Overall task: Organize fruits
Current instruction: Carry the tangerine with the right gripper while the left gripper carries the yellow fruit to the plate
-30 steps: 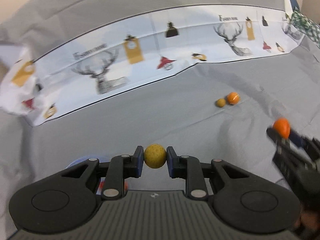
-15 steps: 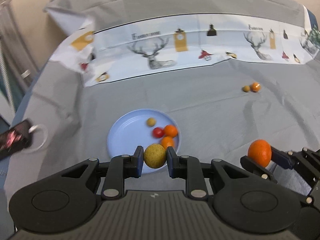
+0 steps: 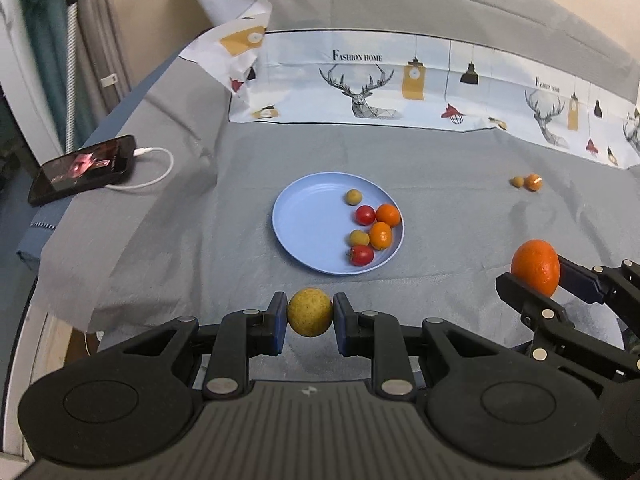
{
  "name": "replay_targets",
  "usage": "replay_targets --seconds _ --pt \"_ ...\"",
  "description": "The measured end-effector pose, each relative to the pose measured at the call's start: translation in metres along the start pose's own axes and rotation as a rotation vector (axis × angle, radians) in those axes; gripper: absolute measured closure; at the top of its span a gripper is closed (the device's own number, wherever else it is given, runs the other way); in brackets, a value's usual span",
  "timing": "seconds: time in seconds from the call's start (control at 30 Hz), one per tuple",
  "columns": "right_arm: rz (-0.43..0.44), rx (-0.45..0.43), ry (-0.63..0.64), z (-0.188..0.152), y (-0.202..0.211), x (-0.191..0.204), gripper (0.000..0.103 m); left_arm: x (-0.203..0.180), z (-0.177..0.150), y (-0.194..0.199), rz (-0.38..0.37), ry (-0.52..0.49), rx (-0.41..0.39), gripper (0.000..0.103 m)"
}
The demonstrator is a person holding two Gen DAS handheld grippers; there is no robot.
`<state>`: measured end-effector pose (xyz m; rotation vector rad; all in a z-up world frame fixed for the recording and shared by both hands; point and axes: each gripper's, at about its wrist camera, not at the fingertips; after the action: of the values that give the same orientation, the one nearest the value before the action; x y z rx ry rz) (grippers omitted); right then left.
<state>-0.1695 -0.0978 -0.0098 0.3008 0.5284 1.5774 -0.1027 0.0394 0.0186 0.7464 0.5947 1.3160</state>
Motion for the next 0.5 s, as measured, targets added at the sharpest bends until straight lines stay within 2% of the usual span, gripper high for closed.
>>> replay_targets --seconds 0.23,0.5 --pt "0.005 -0.009 0.057 0.005 0.003 0.014 0.066 0.012 -0.003 0.011 -0.004 0.030 -0.031 0.076" --pt "0.008 -0.009 0.079 0.005 0.005 0.021 0.066 0.015 -0.005 0.011 -0.013 0.040 -0.028 0.076"
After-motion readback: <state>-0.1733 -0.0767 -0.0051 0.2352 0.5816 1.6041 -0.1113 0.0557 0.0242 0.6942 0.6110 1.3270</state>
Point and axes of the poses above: each gripper's, at about its wrist camera, not at the fingertips, and y roughly against the way its jaws point, x to its left, z to its top, and after that the axes turned 3 degrees about y, right-handed
